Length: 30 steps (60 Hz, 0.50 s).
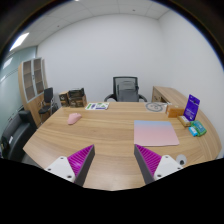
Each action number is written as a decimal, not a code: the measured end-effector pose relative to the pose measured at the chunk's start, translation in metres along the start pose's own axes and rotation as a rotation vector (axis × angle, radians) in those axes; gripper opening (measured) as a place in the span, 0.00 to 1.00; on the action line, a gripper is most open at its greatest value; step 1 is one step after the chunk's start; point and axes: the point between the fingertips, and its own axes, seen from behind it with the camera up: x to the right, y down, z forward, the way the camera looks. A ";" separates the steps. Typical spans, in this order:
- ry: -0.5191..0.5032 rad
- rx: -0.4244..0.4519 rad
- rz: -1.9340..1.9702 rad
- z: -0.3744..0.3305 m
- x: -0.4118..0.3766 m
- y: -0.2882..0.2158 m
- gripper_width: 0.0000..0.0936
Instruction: Arrange mouse
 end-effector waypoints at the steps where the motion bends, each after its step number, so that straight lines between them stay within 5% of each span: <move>1: 0.010 0.002 0.005 0.002 -0.008 -0.001 0.89; 10: 0.051 0.026 0.055 0.025 -0.080 -0.009 0.89; 30: -0.053 0.005 0.042 0.123 -0.218 -0.023 0.88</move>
